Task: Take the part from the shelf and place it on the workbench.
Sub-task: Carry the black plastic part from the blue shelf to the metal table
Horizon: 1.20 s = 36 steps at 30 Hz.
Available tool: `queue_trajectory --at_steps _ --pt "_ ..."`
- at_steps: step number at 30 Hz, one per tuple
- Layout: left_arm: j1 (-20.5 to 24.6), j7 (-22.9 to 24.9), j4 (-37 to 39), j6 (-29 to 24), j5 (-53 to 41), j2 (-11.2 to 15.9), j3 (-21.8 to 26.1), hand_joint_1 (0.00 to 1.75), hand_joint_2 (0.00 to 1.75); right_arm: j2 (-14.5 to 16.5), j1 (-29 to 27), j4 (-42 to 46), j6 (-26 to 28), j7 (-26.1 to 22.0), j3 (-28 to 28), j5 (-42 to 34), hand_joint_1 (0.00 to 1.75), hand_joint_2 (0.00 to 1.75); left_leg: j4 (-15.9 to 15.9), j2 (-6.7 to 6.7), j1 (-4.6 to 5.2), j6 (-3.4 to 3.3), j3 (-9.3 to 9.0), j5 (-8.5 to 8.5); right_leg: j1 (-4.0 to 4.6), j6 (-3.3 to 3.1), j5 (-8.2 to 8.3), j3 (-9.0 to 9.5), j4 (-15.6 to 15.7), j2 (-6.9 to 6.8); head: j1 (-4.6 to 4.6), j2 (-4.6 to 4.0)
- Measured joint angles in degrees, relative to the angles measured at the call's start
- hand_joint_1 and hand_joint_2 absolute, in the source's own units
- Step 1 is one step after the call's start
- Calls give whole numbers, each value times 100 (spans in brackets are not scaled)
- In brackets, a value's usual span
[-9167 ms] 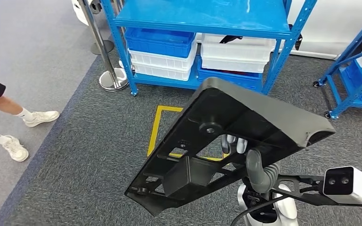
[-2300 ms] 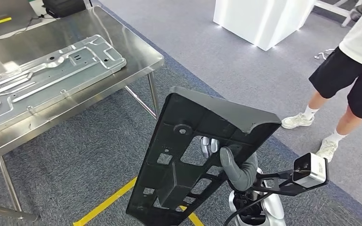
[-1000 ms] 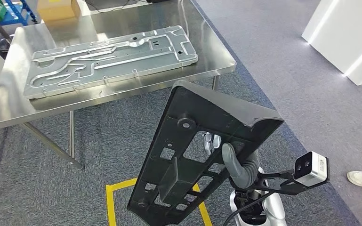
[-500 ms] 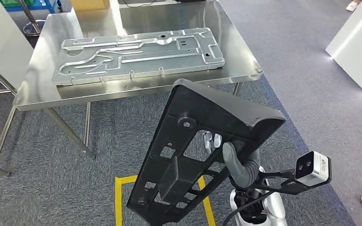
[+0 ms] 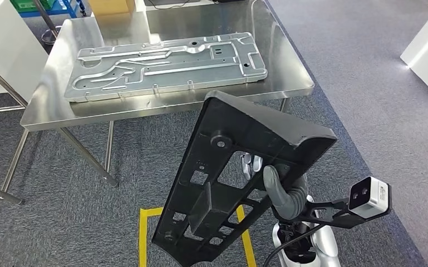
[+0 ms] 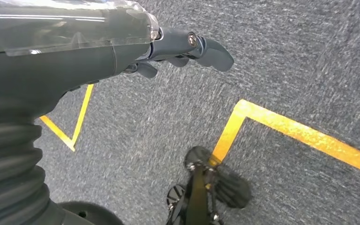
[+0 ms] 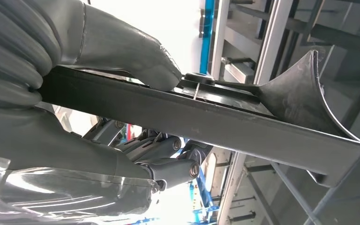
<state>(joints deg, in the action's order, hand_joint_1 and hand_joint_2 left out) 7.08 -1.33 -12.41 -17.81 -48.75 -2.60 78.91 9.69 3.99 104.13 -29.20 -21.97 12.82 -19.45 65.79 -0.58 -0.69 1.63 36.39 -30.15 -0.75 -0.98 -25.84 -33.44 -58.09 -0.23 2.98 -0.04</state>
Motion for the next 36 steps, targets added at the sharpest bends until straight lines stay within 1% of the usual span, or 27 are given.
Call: queue_trajectory --at_steps 1,2,3,4,5,7,9,12,13,15,17,18,19,20,21,22,24,25,27,28,29,30,32,33,34,35,36 --pt "-1 -1 0 3 -3 -1 -5 0 175 0 0 -1 2 0 -1 6 175 175 400 14 -3 16 193 -178 6 -12 -6 -1 -5 -11 1 0" --pt "-6 -1 0 5 -5 0 -8 0 175 -1 -2 -2 5 1 -2 11 175 175 720 17 -5 26 353 -284 13 -17 -11 -2 -11 -19 1 0" --pt "-13 -1 0 8 -7 0 -11 0 175 -1 -3 -3 8 1 -3 13 175 175 867 18 -5 28 432 -286 17 -19 -16 -1 -16 -25 1 0" --pt "-19 -1 0 11 -9 0 -13 0 175 -1 -2 -3 9 1 -4 13 175 175 780 19 -5 22 398 -173 20 -16 -23 4 -24 -28 2 0" --pt "-21 0 0 14 -10 0 -15 0 175 -1 -1 -3 9 1 -4 13 175 175 491 22 -4 7 262 16 22 -11 -32 14 -30 -29 2 0" --pt "-14 -1 0 17 -17 2 -20 0 175 -1 4 -3 6 1 -4 13 175 175 -329 55 17 -52 -129 354 33 18 -58 34 -43 -32 0 -1" --pt "-4 -2 0 18 -27 4 -33 0 175 -1 8 -3 4 1 -4 14 175 175 -746 78 53 -133 -312 431 43 77 -64 41 -57 -37 -1 -1" --pt "-14 0 0 31 -23 6 -51 0 175 -1 8 -5 -6 -1 -5 17 175 175 -811 47 54 -270 -370 412 35 197 -18 25 -195 -39 -6 0" --pt "-14 2 0 38 -16 6 -52 0 175 -1 15 -7 -16 -2 -6 16 175 175 -826 37 45 -306 -409 418 28 225 -79 -25 -313 -33 -10 0" --pt "-10 5 0 49 -3 4 -56 0 175 -1 30 -9 -41 -6 -6 10 175 175 -841 28 41 -346 -450 425 14 258 -395 -275 -794 -10 -22 0" --pt "-15 7 0 53 1 3 -57 0 175 -1 25 -18 -56 -8 -6 7 175 175 -834 21 46 -357 -452 412 5 287 -705 -657 -1451 2 -26 0" --pt "-22 8 0 54 2 3 -57 0 175 -2 19 -25 -60 -8 -6 7 175 175 -829 16 47 -355 -458 401 0 298 -734 -779 -1621 2 -26 0" --pt "-27 10 0 54 2 3 -57 0 175 -3 15 -31 -61 -8 -6 7 175 175 -824 9 47 -347 -472 385 -4 303 -649 -800 -1591 2 -26 0" --pt "-31 11 0 54 3 1 -57 0 175 -5 15 -34 -62 -7 -6 7 175 175 -819 1 46 -334 -496 365 -7 297 -460 -711 -1352 2 -27 0" --pt "-33 13 0 54 4 -3 -57 0 175 -6 17 -36 -63 -8 -6 7 175 175 -814 -7 44 -316 -525 339 -9 285 -212 -544 -963 3 -28 0" --pt "-31 13 0 54 4 -6 -58 0 175 -7 21 -38 -65 -7 -6 6 175 175 -808 -13 47 -292 -548 314 -2 261 -52 -382 -589 8 -28 0" --pt "-22 13 0 54 5 -11 -59 0 175 -7 27 -43 -67 -7 -6 5 175 175 -803 -20 52 -229 -554 274 25 179 48 -205 -139 17 -30 0" --pt "-18 13 0 54 6 -11 -60 0 175 -8 27 -46 -68 -7 -7 4 175 175 -791 -20 57 -190 -555 269 38 137 7 -196 -97 22 -30 0" --pt "-16 13 0 54 8 -8 -60 0 175 -8 27 -50 -68 -7 -7 4 175 175 -742 -14 54 -114 -570 246 30 55 33 -144 -66 23 -30 0" --pt "-14 13 0 55 9 -8 -60 0 175 -8 33 -51 -69 -8 -8 4 175 175 -660 -6 49 -83 -560 221 22 23 16 -101 -51 20 -29 0" --pt "-9 13 0 55 9 -9 -60 0 175 -8 42 -51 -69 -8 -7 4 175 175 -476 5 42 -59 -476 149 15 -7 -2 -54 -42 13 -28 0" --pt "-5 13 0 56 9 -12 -60 0 175 -7 48 -51 -70 -8 -7 4 175 175 -187 17 33 -41 -317 42 14 -30 -25 -15 -34 5 -27 0" --pt "-11 13 0 58 9 -18 -60 0 175 -7 49 -58 -70 -8 -6 4 175 175 510 24 25 -25 121 -212 25 -60 -83 41 -35 -2 -25 0" --pt "-22 13 0 58 10 -18 -60 0 175 -7 42 -62 -70 -8 -6 4 175 175 725 24 23 -30 297 -268 31 -63 -115 74 -35 2 -25 0" --pt "-34 13 0 58 10 -18 -60 0 175 -7 34 -65 -72 -10 -6 3 175 175 766 24 22 -44 391 -225 37 -63 -150 115 -36 6 -25 0" --pt "-42 13 0 58 9 -18 -60 0 175 -7 26 -66 -73 -13 -6 1 175 175 615 25 23 -64 391 -72 44 -59 -188 165 -36 9 -25 0" --pt "-47 13 0 58 8 -18 -60 0 175 -7 20 -65 -75 -15 -6 -3 175 175 291 26 26 -92 301 179 50 -52 -230 224 -35 9 -26 0"
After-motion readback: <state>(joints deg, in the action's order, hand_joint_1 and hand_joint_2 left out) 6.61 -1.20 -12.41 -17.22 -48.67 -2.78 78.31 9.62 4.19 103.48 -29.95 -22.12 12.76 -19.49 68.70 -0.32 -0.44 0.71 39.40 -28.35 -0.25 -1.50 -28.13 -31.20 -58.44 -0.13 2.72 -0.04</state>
